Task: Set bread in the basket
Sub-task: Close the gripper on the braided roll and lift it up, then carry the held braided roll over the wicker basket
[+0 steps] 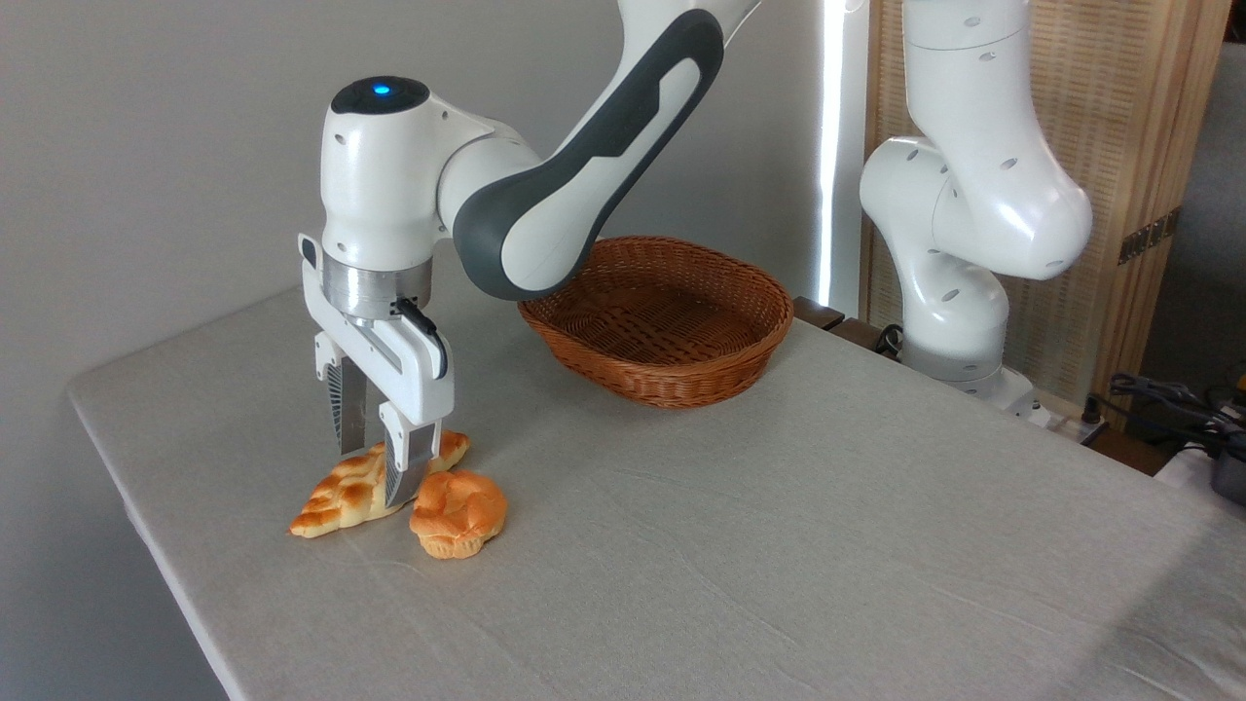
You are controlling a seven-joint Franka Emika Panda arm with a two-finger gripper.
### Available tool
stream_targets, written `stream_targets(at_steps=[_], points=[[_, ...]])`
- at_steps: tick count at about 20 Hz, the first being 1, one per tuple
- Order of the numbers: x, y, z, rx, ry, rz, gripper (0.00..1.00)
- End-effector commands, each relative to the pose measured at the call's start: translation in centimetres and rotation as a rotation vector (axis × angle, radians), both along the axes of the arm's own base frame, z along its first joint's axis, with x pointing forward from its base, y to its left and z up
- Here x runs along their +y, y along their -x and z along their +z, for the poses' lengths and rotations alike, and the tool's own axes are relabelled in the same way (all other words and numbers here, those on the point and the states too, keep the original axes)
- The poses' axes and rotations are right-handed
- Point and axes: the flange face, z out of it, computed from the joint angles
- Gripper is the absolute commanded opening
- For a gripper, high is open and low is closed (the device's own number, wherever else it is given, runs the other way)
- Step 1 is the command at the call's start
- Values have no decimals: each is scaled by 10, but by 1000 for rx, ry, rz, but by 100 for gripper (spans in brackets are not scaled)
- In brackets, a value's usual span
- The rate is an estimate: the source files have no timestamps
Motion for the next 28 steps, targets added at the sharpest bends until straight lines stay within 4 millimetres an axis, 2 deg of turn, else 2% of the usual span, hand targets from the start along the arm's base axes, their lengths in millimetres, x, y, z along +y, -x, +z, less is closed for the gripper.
stream_targets(at_steps=[1,4,6,12,15,17,20,23,26,28], points=[[-3,1,-8,-24,-46,-43,39],[-8,2,-11,-19,-45,-53,6],[-8,2,-11,-20,-43,-52,2],[-8,1,-5,-25,-38,-40,3],[-8,-1,24,-53,-2,-7,3],[-8,0,57,-67,55,50,3],[-9,27,105,-15,93,95,4],[-30,69,133,98,66,108,6],[-59,123,153,211,7,73,7],[-81,159,153,294,-52,9,7]])
